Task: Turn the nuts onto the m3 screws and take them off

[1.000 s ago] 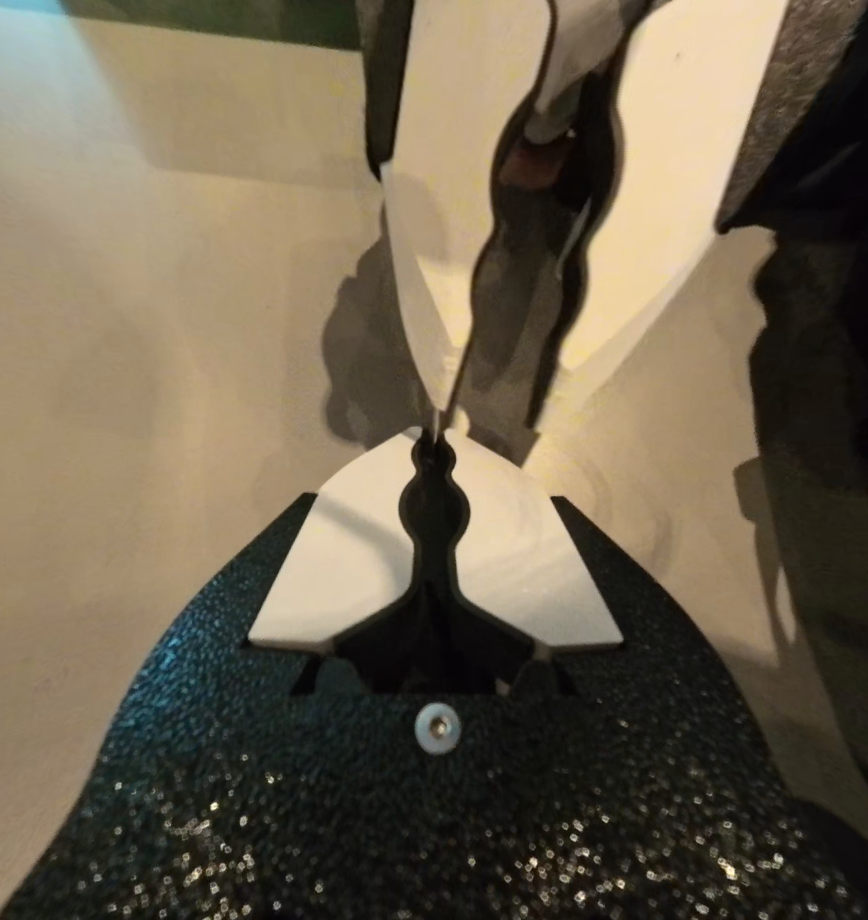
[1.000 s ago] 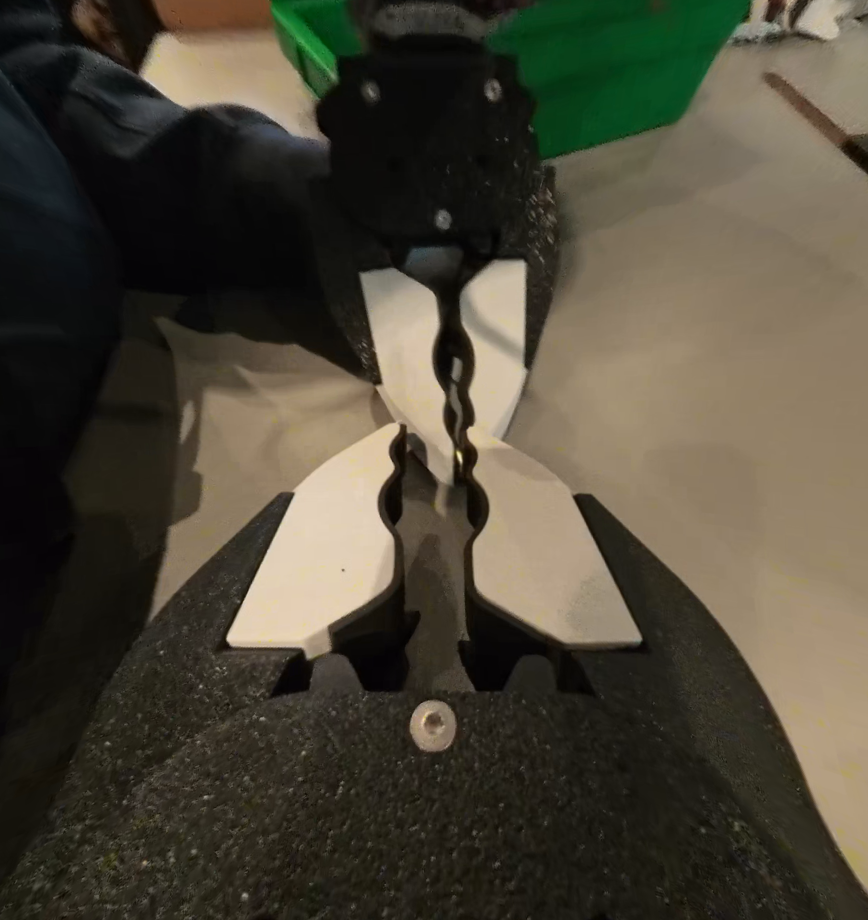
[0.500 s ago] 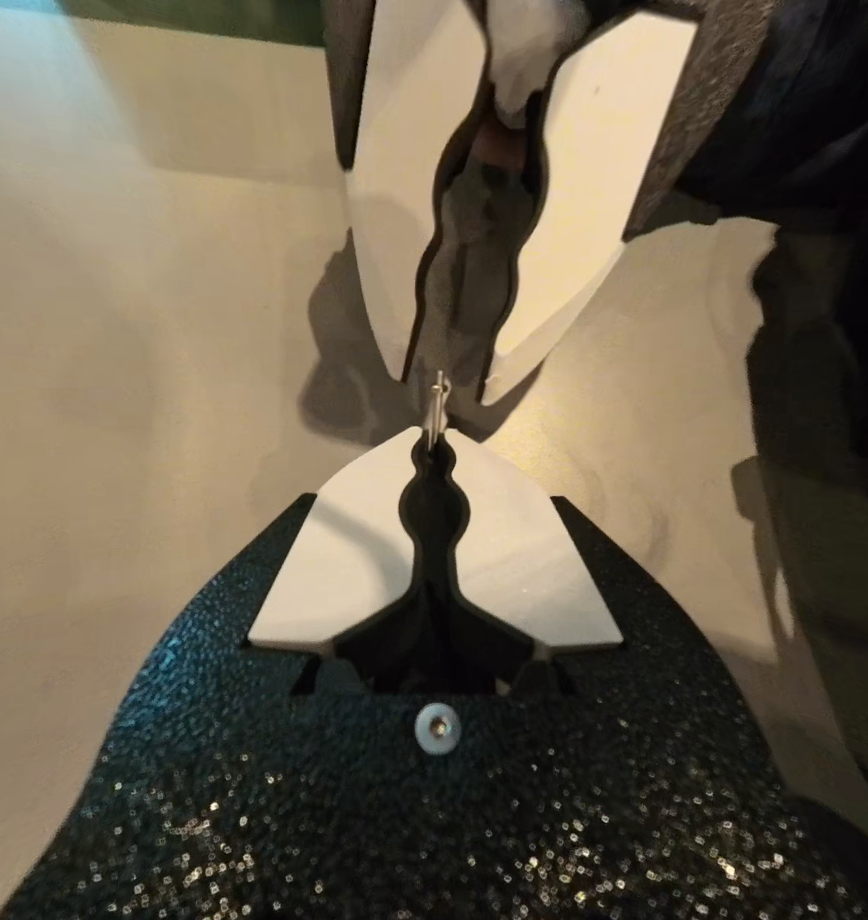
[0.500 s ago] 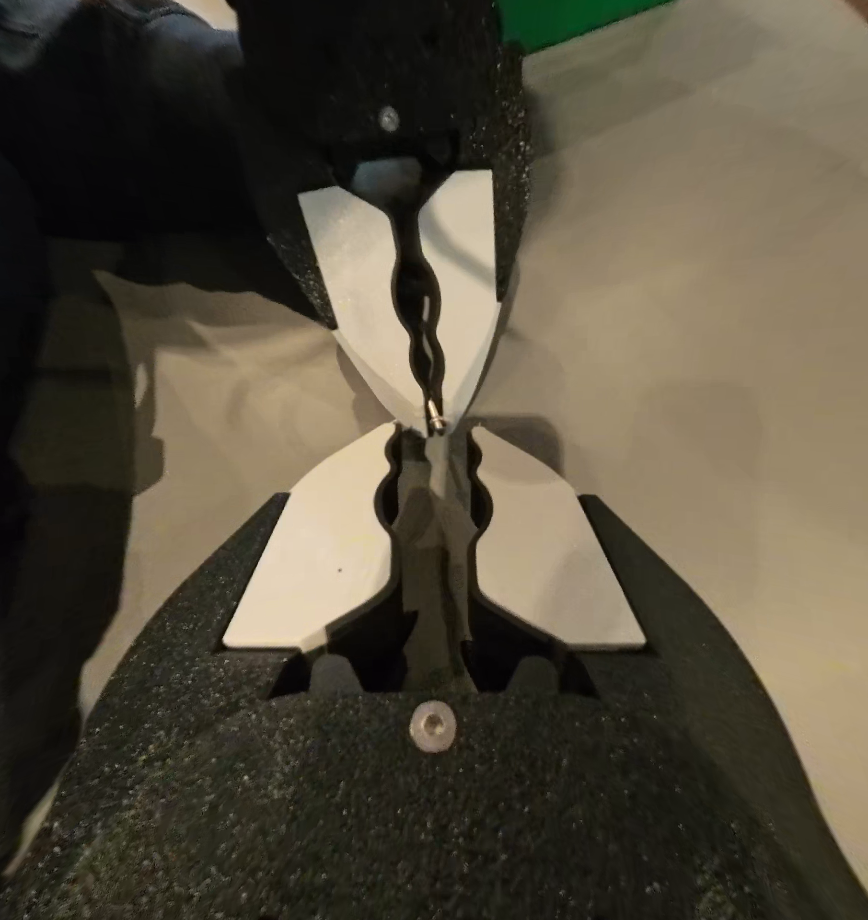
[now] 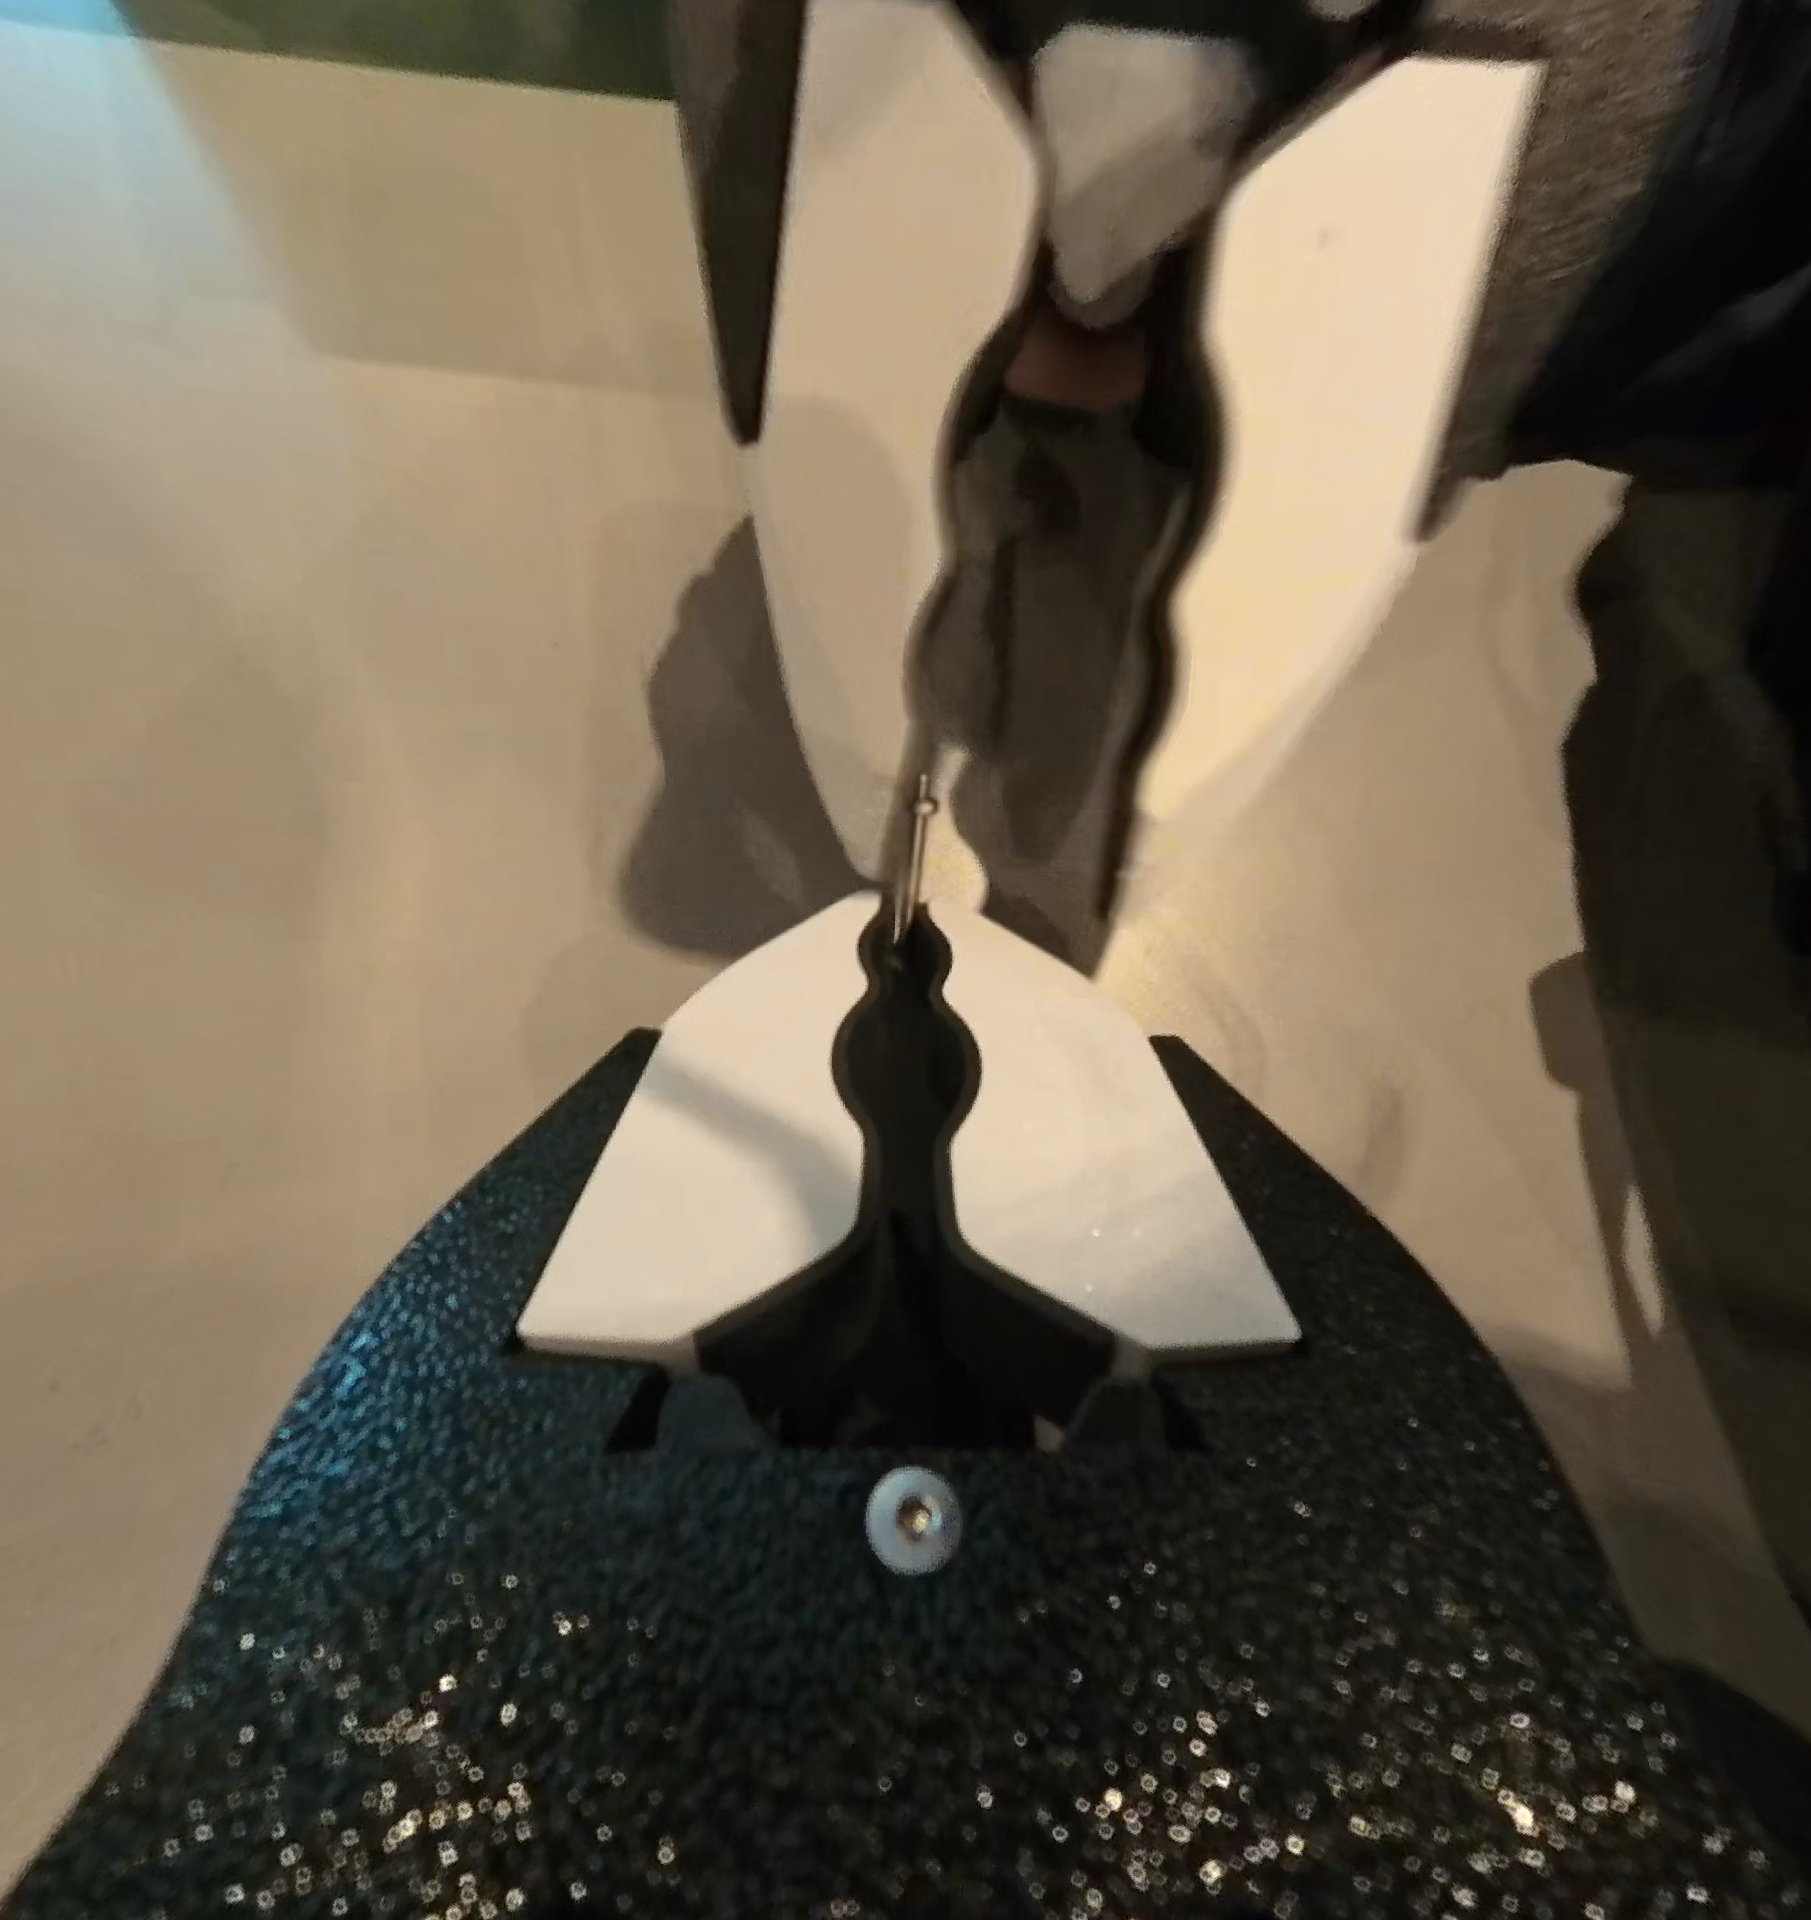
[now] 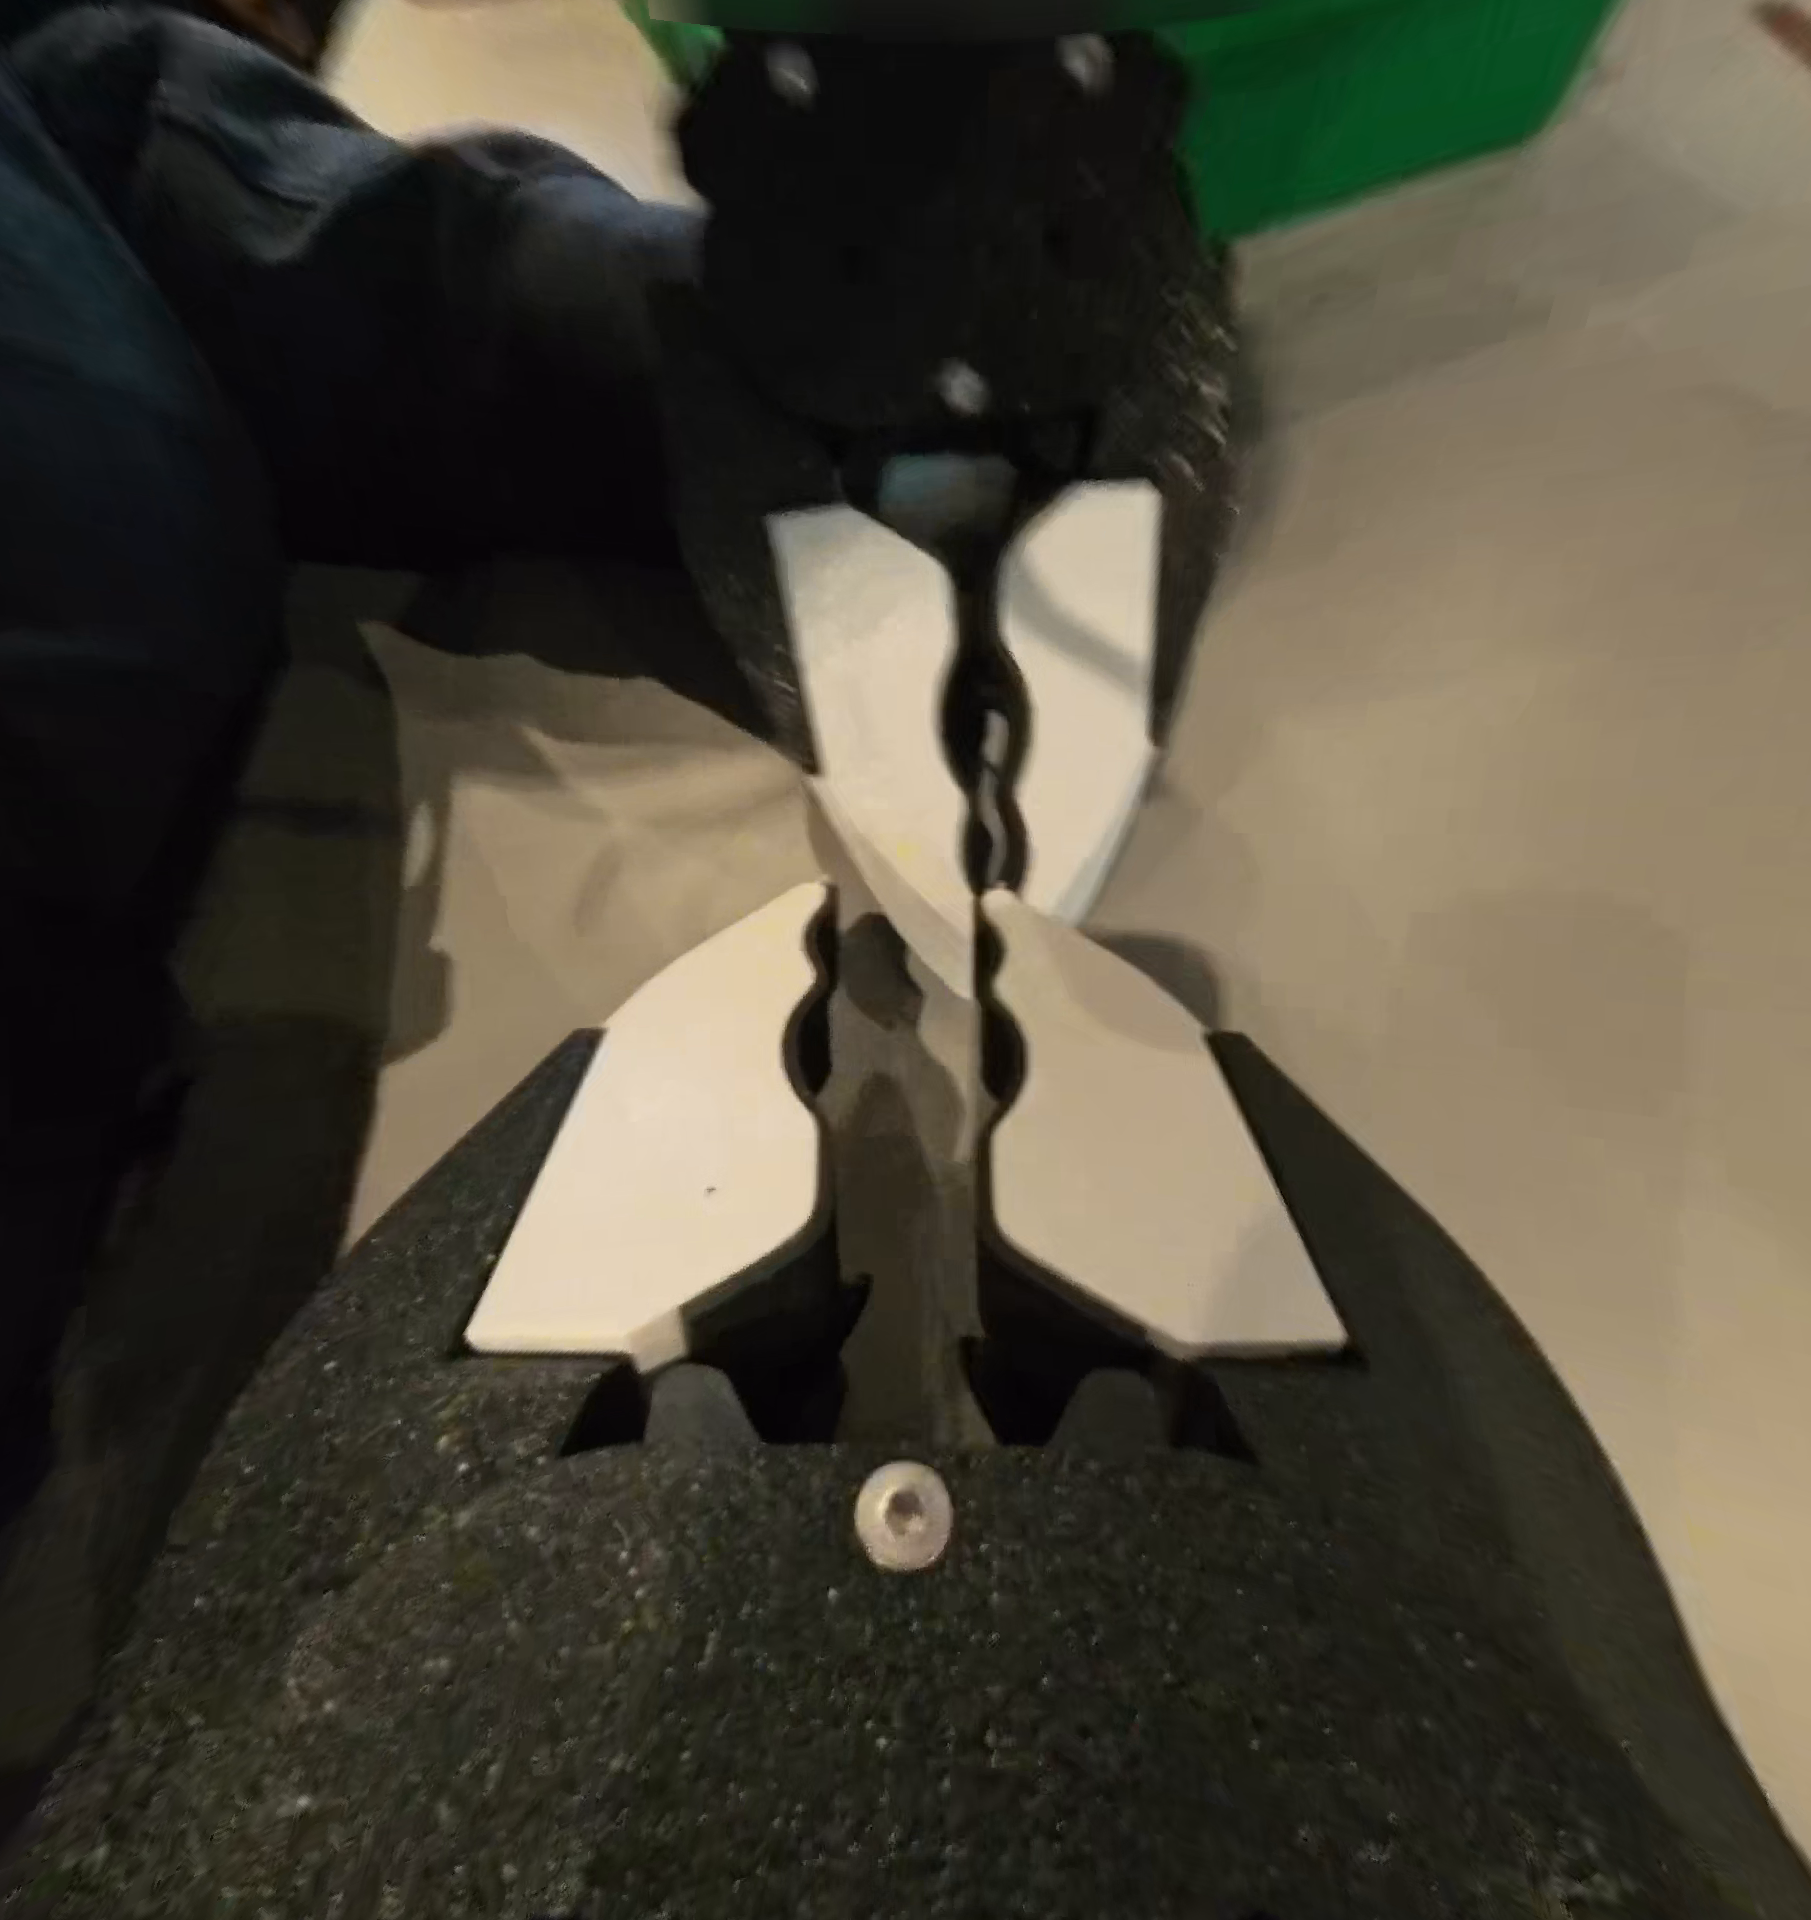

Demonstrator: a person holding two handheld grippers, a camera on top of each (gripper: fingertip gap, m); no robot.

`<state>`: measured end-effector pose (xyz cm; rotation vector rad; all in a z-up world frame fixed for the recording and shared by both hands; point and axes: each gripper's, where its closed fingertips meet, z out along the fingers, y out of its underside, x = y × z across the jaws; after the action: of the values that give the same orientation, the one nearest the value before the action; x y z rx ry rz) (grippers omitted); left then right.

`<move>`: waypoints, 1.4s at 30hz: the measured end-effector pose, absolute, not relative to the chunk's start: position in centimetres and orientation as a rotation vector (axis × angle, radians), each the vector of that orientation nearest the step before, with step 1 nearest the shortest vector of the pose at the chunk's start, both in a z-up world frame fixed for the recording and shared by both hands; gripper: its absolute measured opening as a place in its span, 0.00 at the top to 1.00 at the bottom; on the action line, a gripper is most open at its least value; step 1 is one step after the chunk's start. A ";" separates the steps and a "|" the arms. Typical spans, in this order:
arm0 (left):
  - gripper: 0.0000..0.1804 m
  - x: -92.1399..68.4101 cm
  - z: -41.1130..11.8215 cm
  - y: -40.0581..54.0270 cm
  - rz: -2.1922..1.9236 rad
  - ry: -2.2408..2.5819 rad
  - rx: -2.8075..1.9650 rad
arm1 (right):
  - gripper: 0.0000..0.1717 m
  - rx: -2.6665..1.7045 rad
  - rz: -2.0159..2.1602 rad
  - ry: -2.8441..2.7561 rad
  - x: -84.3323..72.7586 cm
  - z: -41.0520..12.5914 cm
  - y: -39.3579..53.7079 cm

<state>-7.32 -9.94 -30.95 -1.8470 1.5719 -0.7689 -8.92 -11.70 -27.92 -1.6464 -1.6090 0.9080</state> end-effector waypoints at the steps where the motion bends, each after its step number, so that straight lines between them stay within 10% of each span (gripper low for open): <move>1: 0.98 -7.3 -30.9 -9.9 -0.769 1.572 -1.847 | 0.88 -1.600 0.931 -1.607 -9.2 -27.2 -12.1; 42: 0.98 -7.3 -31.0 -9.9 -0.774 1.573 -1.847 | 0.88 -1.709 0.819 -1.537 -7.3 -28.2 -9.8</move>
<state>-7.27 -9.91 -30.96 -1.8469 1.5733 -0.7744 -7.30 -9.84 -28.19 -1.7091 -1.5368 0.8189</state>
